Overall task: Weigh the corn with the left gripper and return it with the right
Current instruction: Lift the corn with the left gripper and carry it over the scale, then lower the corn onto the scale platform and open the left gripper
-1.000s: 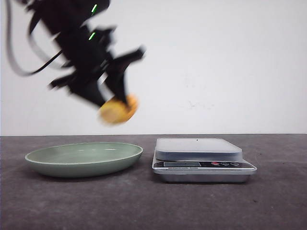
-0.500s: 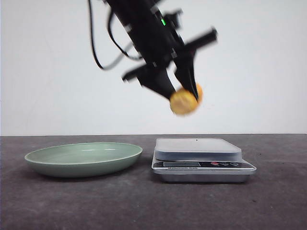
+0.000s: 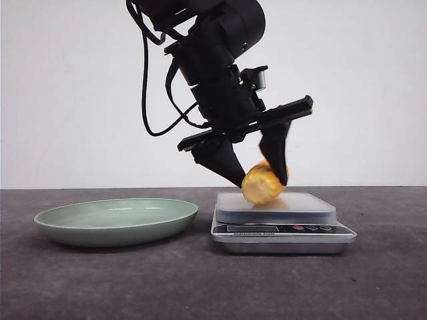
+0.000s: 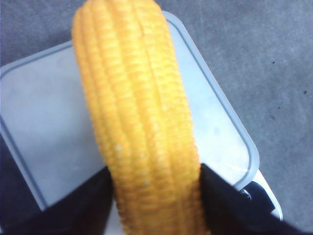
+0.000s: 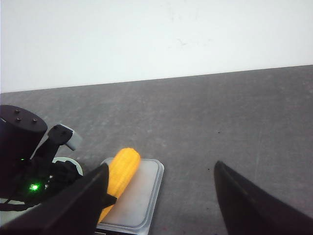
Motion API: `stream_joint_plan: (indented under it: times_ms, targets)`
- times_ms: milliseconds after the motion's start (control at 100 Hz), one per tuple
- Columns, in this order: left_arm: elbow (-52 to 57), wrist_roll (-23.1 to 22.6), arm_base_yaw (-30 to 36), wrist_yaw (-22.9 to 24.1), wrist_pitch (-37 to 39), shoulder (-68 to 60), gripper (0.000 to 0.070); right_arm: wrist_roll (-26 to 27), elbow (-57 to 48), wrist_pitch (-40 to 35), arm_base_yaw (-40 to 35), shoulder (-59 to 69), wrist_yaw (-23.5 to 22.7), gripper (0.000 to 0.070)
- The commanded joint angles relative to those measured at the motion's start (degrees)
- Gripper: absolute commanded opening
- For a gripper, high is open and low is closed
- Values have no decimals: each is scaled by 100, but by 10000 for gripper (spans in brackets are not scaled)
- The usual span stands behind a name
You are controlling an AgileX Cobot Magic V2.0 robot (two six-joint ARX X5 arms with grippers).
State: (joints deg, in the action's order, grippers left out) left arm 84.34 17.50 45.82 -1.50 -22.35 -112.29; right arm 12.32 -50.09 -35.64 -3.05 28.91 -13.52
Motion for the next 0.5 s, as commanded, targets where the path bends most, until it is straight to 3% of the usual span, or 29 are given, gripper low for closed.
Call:
stream_joint_plan:
  times_ms: [0,200,340,490]
  targets:
    - [157,-61,72,-20,57,-122,440,77,-98,39,-20,11,-20,427]
    - [184,-190,76,9,98,-118,452,77,-101,17,-20,11,-17,427]
    - [452,-264,74,22,-214,-68,558,74,-98,-35,-20,11,-13,427]
    - [927,-466,81,26,-649,240,558,77,-101,-37,-20,11,-2,427]
